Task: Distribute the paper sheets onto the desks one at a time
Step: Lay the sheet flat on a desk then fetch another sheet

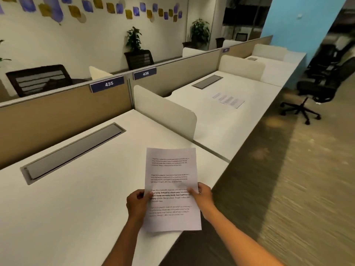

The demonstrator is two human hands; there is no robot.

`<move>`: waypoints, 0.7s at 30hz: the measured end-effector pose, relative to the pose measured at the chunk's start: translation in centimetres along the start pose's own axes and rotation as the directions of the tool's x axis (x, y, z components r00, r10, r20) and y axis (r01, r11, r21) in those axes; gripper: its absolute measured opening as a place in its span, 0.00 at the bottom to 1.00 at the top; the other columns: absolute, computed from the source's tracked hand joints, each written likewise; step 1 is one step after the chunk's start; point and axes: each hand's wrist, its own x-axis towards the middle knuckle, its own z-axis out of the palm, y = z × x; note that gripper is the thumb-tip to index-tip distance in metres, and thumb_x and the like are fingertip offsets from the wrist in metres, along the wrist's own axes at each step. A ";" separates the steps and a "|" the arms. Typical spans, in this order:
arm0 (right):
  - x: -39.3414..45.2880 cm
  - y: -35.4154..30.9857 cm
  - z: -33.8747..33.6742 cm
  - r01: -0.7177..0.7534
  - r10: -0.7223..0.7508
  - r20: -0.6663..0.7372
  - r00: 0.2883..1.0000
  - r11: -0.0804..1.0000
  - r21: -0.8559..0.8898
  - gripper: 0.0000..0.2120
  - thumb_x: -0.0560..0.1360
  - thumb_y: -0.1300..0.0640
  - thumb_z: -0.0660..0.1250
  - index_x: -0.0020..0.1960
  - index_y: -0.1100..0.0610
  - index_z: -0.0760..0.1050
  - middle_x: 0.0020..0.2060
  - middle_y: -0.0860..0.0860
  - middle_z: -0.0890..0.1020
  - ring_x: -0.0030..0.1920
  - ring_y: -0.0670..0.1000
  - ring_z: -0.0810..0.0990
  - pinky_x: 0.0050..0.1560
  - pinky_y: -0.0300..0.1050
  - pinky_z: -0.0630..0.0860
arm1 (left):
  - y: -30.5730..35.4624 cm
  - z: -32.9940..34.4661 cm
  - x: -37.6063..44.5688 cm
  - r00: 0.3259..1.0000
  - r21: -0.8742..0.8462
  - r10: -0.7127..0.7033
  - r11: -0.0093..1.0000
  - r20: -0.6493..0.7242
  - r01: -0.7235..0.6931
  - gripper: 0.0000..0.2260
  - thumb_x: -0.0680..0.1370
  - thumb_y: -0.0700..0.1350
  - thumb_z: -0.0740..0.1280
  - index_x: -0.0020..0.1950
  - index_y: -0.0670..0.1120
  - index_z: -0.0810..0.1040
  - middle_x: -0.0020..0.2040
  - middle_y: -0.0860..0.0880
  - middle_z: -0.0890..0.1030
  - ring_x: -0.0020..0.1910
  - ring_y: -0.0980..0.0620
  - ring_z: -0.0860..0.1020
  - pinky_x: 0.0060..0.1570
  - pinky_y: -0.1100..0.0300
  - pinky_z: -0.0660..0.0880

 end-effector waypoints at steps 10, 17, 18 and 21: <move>4.6 1.6 -19.8 -0.019 0.042 -0.133 0.990 0.986 0.168 0.06 0.76 0.60 0.70 0.52 0.59 0.78 0.46 0.55 0.85 0.43 0.52 0.86 0.42 0.49 0.84 | 4.1 20.3 -2.8 0.981 0.102 0.056 0.992 0.183 -0.076 0.03 0.73 0.44 0.74 0.44 0.46 0.82 0.42 0.48 0.85 0.40 0.45 0.83 0.43 0.50 0.81; 7.0 2.4 -32.7 -0.001 0.071 -0.314 0.947 0.976 0.219 0.04 0.76 0.60 0.70 0.49 0.59 0.77 0.46 0.56 0.85 0.42 0.53 0.86 0.40 0.48 0.84 | 6.6 34.8 -4.2 0.927 0.152 0.089 0.977 0.364 -0.153 0.04 0.74 0.45 0.73 0.44 0.46 0.82 0.44 0.48 0.85 0.41 0.46 0.84 0.45 0.51 0.81; 7.2 2.5 -34.1 0.001 0.075 -0.339 0.938 0.975 0.220 0.04 0.76 0.61 0.69 0.50 0.60 0.77 0.45 0.56 0.85 0.41 0.52 0.86 0.37 0.45 0.83 | 6.9 36.4 -4.4 0.919 0.149 0.087 0.977 0.384 -0.154 0.03 0.74 0.45 0.73 0.44 0.46 0.82 0.44 0.48 0.85 0.42 0.46 0.84 0.46 0.50 0.81; 8.2 2.8 -38.6 0.009 0.086 -0.429 0.899 0.977 0.214 0.04 0.76 0.62 0.68 0.50 0.62 0.77 0.42 0.54 0.84 0.39 0.49 0.85 0.31 0.37 0.79 | 7.5 41.8 -4.7 0.873 0.153 0.074 0.974 0.483 -0.168 0.02 0.75 0.44 0.72 0.44 0.47 0.82 0.44 0.48 0.85 0.43 0.47 0.83 0.47 0.50 0.80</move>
